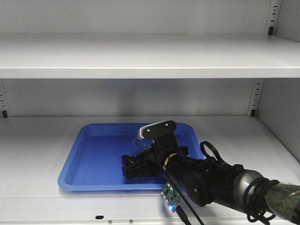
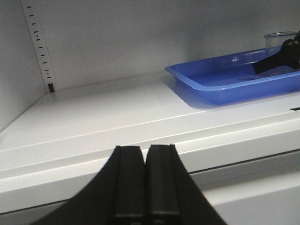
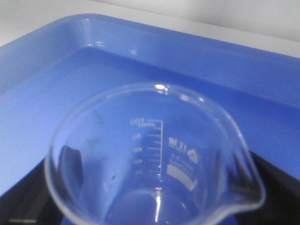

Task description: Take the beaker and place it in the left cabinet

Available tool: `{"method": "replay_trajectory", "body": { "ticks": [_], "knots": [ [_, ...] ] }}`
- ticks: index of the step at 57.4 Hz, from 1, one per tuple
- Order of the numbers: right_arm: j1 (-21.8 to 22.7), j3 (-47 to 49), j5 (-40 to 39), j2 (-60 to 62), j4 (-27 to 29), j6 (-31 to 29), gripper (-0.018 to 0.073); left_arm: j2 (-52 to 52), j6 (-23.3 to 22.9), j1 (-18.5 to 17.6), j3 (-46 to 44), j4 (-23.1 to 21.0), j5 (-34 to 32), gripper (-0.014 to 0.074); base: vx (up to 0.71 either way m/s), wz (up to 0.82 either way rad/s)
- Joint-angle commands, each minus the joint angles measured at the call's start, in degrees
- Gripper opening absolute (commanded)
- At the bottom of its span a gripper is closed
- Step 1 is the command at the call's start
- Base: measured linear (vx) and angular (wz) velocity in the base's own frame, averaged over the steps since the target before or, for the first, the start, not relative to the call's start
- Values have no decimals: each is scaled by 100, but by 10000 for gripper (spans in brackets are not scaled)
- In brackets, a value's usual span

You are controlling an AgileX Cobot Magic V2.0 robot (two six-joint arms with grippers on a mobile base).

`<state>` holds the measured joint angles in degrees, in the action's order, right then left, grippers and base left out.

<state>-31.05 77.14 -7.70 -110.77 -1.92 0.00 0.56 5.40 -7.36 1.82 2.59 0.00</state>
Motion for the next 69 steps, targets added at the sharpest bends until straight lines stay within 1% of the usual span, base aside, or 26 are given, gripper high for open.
{"method": "replay_trajectory", "body": {
  "ticks": [1,8,17,26,31,39,47,52,59,69],
  "knots": [
    [27,165,-443,505,-8,-49,727,106,-15,-3,90,-18,-428,1,0,0],
    [27,165,-402,768,-8,-49,715,106,-15,-3,90,-18,-428,1,0,0],
    [14,165,-193,1133,-8,-49,669,106,-15,-3,90,-18,-428,1,0,0],
    [14,153,209,1446,-78,-61,592,106,-15,-3,90,-18,-428,1,0,0],
    [9,-4,172,1665,-113,-61,546,106,-15,-3,90,-18,-428,1,0,0],
    [9,-688,-177,2192,-118,-80,449,106,-15,-3,90,-18,-428,1,0,0],
    [9,-1547,-368,2956,-107,-68,324,106,-15,-3,90,-18,-428,1,0,0],
    [9,-2040,-283,3556,-92,0,230,106,-15,-3,90,-18,-428,1,0,0],
    [9,-2535,-35,4228,-92,0,130,106,-15,-3,90,-18,-428,1,0,0],
    [9,-3065,253,4923,-92,0,36,106,-15,-3,90,-18,-428,1,0,0]
  ]
}}
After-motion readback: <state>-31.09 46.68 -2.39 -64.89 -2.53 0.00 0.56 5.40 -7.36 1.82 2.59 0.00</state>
